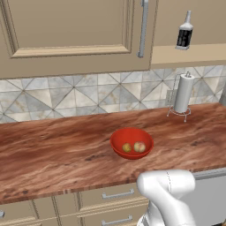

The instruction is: Open the cabinet. Pick the apple and peach from the cabinet and place them into the bowl. Then close the cabinet.

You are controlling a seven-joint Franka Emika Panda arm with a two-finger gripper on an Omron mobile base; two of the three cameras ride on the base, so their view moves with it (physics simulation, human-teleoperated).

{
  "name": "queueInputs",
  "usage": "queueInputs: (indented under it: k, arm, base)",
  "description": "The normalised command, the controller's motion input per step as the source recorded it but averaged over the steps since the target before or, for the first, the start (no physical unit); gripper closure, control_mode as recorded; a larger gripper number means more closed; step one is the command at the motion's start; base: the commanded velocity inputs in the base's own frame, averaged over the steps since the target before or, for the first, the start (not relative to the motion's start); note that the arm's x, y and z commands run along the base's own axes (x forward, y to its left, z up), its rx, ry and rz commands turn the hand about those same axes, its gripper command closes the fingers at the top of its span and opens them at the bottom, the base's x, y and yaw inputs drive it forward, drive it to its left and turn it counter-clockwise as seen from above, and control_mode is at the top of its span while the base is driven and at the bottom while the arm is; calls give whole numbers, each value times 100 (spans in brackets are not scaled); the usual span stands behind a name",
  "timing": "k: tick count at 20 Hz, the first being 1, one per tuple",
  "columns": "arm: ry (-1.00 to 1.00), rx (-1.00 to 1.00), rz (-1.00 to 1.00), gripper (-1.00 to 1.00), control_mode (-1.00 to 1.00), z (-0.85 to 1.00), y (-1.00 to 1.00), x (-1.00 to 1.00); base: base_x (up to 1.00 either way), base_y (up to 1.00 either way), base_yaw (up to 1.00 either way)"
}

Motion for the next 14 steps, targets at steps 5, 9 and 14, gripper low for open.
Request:
queueInputs:
  k: [5,9,14]
  arm:
    - [0,12,26,-100,-100,-11,-16,53]
    - [-6,5,16,-100,-100,-14,7,86]
    - [-9,0,4,-100,-100,-31,36,100]
  base:
    - [0,0,0]
    - [0,0,0]
    - [0,0,0]
